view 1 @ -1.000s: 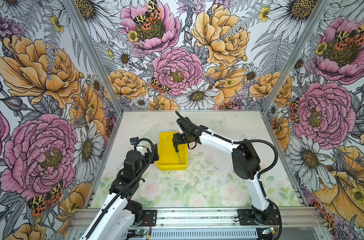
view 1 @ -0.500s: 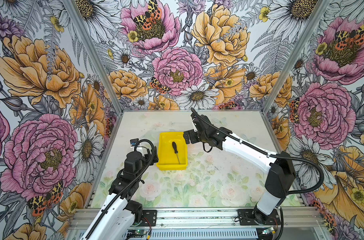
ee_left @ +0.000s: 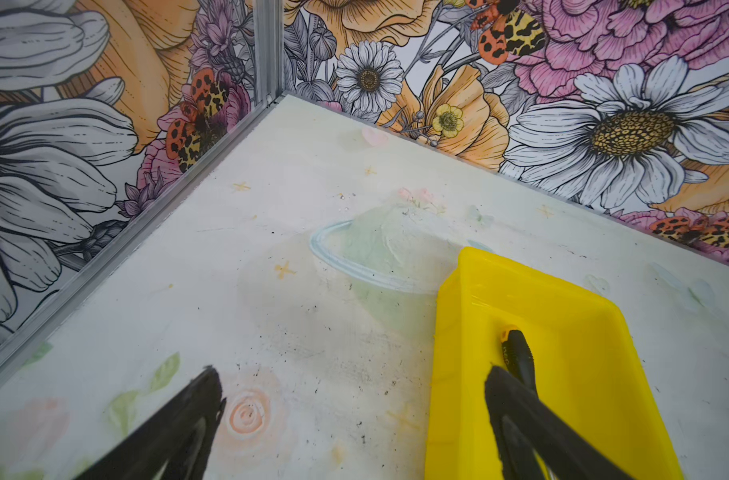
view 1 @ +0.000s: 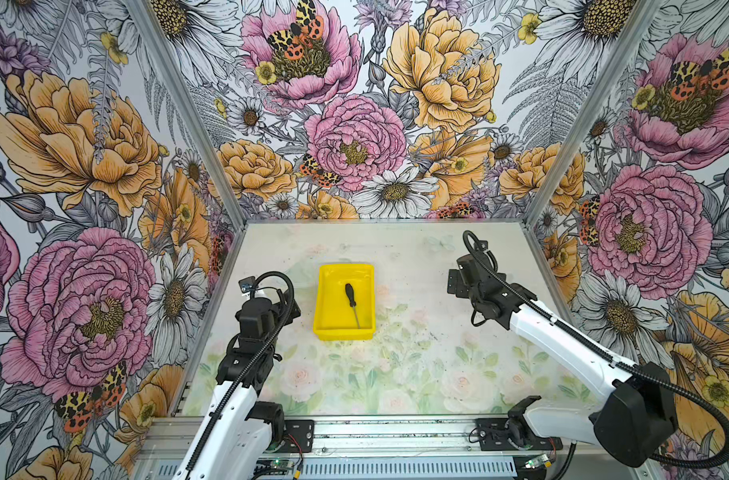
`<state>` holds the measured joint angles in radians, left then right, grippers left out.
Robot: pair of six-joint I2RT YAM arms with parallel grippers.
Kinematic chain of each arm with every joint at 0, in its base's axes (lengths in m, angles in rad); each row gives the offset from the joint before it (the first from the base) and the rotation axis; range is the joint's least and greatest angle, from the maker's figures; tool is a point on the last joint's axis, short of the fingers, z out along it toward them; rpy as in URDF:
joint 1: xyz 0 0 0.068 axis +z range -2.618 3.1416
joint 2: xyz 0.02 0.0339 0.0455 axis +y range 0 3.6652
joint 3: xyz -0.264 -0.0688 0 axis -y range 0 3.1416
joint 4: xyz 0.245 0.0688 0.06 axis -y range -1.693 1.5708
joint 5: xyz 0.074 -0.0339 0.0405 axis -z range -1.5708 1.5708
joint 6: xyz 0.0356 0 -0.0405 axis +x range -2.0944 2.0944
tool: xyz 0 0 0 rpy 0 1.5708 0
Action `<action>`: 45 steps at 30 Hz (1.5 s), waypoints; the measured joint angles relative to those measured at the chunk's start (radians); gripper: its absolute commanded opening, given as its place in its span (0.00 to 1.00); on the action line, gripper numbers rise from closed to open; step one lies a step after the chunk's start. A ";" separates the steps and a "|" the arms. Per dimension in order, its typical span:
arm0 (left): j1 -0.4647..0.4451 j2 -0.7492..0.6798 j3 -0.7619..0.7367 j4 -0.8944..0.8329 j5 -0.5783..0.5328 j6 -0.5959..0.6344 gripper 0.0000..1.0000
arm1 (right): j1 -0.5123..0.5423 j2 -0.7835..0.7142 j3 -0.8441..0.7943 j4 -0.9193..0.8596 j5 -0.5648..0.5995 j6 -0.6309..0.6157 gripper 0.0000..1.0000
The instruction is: Put the screwdriver in the bin
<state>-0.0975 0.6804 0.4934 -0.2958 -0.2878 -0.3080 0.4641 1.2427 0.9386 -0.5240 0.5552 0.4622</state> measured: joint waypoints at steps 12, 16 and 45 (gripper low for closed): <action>0.051 0.132 -0.067 0.168 0.069 0.038 0.99 | -0.204 -0.075 -0.251 0.175 -0.050 -0.087 0.99; 0.063 0.166 -0.066 0.211 0.071 0.055 0.99 | -0.210 -0.117 -0.299 0.259 -0.099 -0.175 1.00; 0.114 0.475 -0.180 0.739 0.057 0.151 0.99 | -0.286 0.161 -0.421 0.808 -0.188 -0.360 1.00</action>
<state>0.0162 1.1553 0.3130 0.4427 -0.2310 -0.1566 0.1783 1.4033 0.5175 0.2836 0.3668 0.1020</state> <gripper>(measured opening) 0.986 0.995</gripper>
